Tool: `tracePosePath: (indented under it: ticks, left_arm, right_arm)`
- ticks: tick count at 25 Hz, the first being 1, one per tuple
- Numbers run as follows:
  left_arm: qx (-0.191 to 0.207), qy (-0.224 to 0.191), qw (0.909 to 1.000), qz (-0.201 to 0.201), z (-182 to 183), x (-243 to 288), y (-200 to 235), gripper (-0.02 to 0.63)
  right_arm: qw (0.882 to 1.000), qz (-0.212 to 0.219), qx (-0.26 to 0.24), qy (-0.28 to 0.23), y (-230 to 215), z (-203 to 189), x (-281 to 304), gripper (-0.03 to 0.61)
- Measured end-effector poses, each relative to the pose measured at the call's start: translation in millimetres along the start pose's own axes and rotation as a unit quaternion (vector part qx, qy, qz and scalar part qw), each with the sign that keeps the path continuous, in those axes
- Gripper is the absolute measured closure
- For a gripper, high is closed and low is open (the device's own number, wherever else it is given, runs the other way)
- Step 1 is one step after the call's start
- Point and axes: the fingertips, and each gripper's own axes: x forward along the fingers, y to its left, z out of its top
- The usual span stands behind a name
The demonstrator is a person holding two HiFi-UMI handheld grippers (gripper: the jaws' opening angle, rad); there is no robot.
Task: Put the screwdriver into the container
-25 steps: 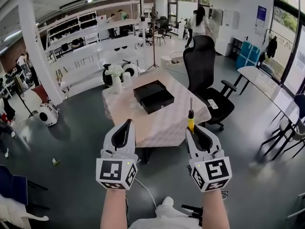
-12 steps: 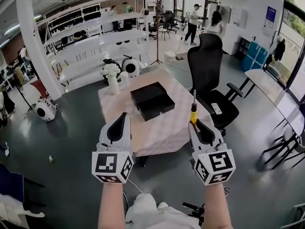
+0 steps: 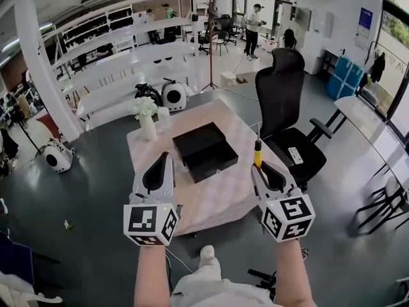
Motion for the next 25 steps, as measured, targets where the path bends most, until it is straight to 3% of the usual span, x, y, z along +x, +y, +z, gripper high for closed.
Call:
tracePosePath:
  ticks: [8,14,19,25]
  left_arm:
    - [-0.014,0.010,0.9999,0.003,-41.6,90.1,49.5,0.606]
    - [-0.024,0.030,0.9992,0.006,-75.5,142.9,89.3,0.606]
    - [-0.038,0.054,0.9978,0.004,-95.4,166.6,110.0,0.606]
    - [-0.048,0.073,0.9960,0.015,-110.8,181.5,119.7,0.606]
  right_arm:
    - [0.998,0.021,0.002,0.062,-33.9,-33.7,112.9,0.509]
    - [0.987,0.045,0.006,0.155,-37.1,-94.3,184.8,0.508]
    - [0.964,0.099,-0.012,0.248,-20.8,-142.2,222.6,0.508]
    - [0.921,0.192,-0.063,0.335,-11.8,-180.1,251.7,0.509]
